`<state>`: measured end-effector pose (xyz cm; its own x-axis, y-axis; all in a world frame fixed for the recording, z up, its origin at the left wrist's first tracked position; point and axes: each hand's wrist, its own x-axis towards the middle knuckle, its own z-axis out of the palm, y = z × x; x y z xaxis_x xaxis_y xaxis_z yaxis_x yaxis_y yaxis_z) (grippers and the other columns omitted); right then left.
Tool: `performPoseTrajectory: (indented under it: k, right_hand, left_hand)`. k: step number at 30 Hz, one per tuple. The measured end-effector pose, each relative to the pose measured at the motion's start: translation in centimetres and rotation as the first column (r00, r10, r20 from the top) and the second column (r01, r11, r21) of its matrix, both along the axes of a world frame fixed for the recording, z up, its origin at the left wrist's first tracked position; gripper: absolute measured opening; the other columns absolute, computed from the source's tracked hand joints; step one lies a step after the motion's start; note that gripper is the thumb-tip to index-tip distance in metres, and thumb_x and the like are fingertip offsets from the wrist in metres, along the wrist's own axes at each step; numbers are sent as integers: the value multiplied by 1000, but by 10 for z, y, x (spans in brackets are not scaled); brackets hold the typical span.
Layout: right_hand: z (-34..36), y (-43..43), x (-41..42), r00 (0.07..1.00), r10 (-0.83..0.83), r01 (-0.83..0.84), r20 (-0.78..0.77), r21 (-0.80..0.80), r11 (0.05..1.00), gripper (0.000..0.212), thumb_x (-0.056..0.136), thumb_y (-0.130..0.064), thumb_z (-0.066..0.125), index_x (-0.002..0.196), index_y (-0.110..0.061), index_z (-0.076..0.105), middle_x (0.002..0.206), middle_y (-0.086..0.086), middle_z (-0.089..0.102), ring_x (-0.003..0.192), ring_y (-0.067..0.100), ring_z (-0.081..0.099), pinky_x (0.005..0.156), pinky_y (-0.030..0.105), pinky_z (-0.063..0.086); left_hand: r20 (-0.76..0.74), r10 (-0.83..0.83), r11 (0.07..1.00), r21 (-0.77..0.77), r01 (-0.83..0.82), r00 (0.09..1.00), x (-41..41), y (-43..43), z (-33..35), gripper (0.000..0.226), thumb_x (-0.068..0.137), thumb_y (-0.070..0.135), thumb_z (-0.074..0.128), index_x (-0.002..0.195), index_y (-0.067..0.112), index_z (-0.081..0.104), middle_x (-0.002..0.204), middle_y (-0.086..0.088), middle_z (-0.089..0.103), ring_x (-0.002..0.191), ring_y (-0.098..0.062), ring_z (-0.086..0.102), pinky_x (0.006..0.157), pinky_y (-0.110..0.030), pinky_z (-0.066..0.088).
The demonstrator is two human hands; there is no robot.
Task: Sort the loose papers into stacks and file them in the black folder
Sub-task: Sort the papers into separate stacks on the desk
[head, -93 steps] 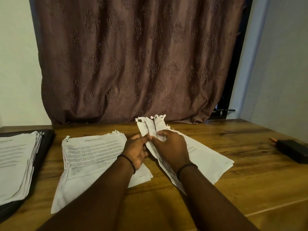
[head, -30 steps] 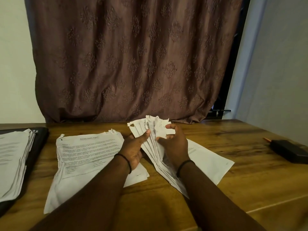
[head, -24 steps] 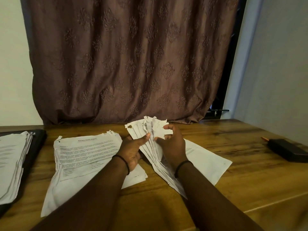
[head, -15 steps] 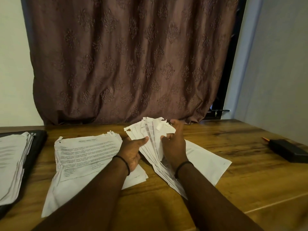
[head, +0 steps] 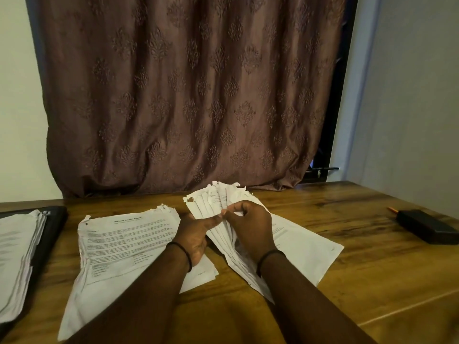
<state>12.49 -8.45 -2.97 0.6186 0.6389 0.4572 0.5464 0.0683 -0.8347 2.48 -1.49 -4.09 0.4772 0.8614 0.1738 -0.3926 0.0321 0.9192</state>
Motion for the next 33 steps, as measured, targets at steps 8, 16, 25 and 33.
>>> performPoseTrajectory:
  k: [8,16,25,33]
  right_hand:
    - [4,-4,3,973,-187,209,-135,174,962,12,94,-11,60,102,-18,54,95,-4,62,82,5,59,70,8,46]
    - [1,-1,-2,994,-100,97,54,54,994,37,96,-16,61,127,-26,44,93,0,69,84,11,65,79,20,53]
    - [-1,1,-4,984,31,-34,175,13,999,25,102,-24,47,100,-16,70,97,-8,71,86,5,62,82,17,48]
    - [20,-28,41,978,-211,209,-4,163,964,58,81,-49,68,129,-21,49,124,1,60,114,20,56,96,45,51]
  left_hand:
    - [-18,-22,998,-66,21,1000,0,5,-3,28,90,2,63,107,24,64,116,-1,69,108,-26,65,91,-48,54]
    - [15,-34,994,-103,35,999,1,5,-2,25,94,7,60,112,24,65,115,0,72,108,-25,66,91,-47,54]
    - [-61,-132,987,-97,126,989,-1,-9,7,29,92,31,63,118,19,68,115,-4,72,107,-27,68,95,-50,52]
    - [68,-41,997,-66,46,997,-9,-21,25,26,92,3,60,115,14,67,109,-7,73,97,-27,71,76,-40,58]
